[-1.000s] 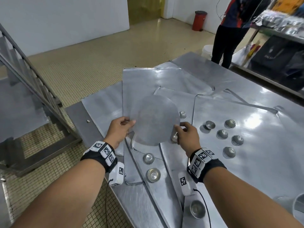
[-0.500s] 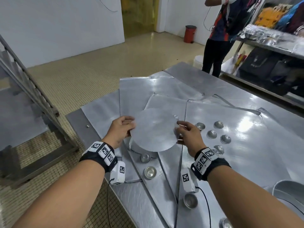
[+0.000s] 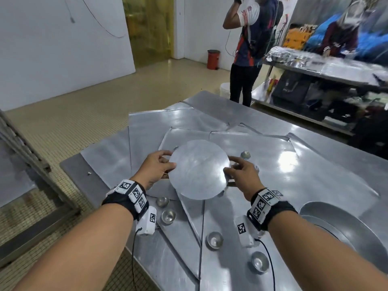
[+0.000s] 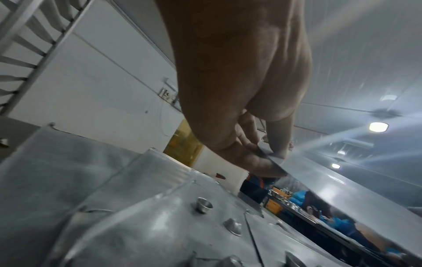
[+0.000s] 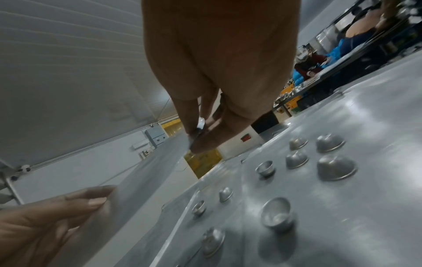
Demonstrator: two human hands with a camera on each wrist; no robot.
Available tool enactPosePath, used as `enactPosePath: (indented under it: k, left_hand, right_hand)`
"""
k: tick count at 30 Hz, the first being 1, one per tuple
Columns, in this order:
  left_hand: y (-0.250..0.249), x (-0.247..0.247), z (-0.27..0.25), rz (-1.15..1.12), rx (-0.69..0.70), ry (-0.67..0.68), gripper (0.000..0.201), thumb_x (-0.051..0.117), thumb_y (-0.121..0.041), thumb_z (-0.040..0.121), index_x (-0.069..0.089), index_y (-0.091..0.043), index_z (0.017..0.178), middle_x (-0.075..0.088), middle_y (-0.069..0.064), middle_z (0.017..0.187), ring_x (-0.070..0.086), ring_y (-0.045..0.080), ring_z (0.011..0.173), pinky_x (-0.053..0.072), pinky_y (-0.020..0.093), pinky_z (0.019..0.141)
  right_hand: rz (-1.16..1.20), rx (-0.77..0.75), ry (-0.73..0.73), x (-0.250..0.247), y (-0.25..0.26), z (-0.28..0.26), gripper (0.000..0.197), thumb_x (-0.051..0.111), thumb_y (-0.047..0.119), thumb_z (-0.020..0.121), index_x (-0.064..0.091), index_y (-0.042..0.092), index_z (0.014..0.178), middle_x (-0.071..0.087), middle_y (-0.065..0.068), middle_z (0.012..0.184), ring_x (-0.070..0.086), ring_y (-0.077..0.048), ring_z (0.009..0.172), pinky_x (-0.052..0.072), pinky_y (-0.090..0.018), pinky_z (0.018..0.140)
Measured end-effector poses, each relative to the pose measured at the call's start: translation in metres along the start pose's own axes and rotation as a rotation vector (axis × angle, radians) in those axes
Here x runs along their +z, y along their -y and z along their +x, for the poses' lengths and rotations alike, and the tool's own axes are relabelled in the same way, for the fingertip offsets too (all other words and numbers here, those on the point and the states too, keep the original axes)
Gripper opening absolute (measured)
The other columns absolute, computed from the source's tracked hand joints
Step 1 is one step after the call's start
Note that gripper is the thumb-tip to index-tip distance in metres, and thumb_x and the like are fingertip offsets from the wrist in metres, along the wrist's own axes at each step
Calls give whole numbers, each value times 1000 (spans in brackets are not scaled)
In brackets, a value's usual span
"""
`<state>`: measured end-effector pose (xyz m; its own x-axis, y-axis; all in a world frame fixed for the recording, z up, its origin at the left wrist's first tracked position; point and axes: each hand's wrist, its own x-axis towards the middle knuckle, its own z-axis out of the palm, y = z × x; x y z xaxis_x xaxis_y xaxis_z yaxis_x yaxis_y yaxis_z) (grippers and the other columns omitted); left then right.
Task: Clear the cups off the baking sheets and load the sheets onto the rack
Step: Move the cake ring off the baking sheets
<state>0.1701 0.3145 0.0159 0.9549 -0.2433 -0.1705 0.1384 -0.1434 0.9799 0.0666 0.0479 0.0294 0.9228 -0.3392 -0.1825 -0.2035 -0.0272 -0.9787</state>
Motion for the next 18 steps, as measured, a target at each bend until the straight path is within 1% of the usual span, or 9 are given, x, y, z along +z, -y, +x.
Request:
enactPosePath:
  k: [3,5,7,9,11,13,14,16,18]
  left_hand:
    - [-9,47,-6,4,31,75,33,74,2,87,66,-20,109,50,1,71,65,18,74,61,35,66]
    - [-16,84,-12,15,34,135,33,74,2,87,65,-19,112,51,2,72,66,20,76,60,32,62]
    - [-22,122,-20,38,43,195,35,74,0,87,63,-16,117,54,4,75,68,20,74,57,29,60]
    - [-26,161,-29,63,55,251,35,74,-1,88,64,-15,118,59,6,78,69,20,73,57,31,62]
    - [-28,198,-40,73,54,314,35,74,-1,88,63,-14,119,63,7,82,70,20,73,57,32,62]
    - [-29,235,-49,77,52,381,36,74,-2,88,62,-13,120,65,9,86,71,19,74,59,33,64]
    - [-30,252,-54,82,53,413,37,74,-3,88,62,-12,121,65,10,85,71,20,76,60,36,67]
    - [-29,284,-60,103,61,465,39,75,-3,87,62,-12,123,64,11,81,70,23,77,62,43,74]
    - [-28,311,-67,128,73,509,40,76,-3,87,62,-11,123,64,14,80,70,28,78,62,48,78]
  right_hand:
    - [16,1,-77,-47,1,-22,39,64,-8,88,65,17,117,67,-13,98,69,-27,75,60,-35,59]
    - [11,14,-133,-84,-3,-37,41,65,-7,87,65,17,120,65,-15,98,68,-27,76,59,-32,58]
    - [-9,30,-191,-120,-9,-54,44,65,-6,86,64,16,124,64,-15,94,67,-27,76,59,-33,60]
    - [-18,36,-250,-157,-16,-73,45,65,-6,84,64,16,123,63,-15,88,66,-26,73,60,-35,61]
    - [-30,43,-313,-192,-24,-92,46,65,-5,83,64,17,123,63,-15,82,63,-26,71,62,-40,66]
    - [-20,60,-370,-224,-33,-111,44,66,-3,83,64,19,122,66,-13,84,66,-28,75,63,-44,71]
    - [-15,68,-400,-240,-37,-120,43,67,-1,83,65,19,121,68,-12,88,68,-29,79,63,-44,71]
    - [-23,76,-458,-267,-47,-138,43,67,1,83,65,21,121,71,-12,95,71,-30,84,63,-41,69]
    - [-42,79,-504,-290,-56,-154,44,67,0,83,65,23,120,69,-13,95,70,-31,81,62,-38,65]
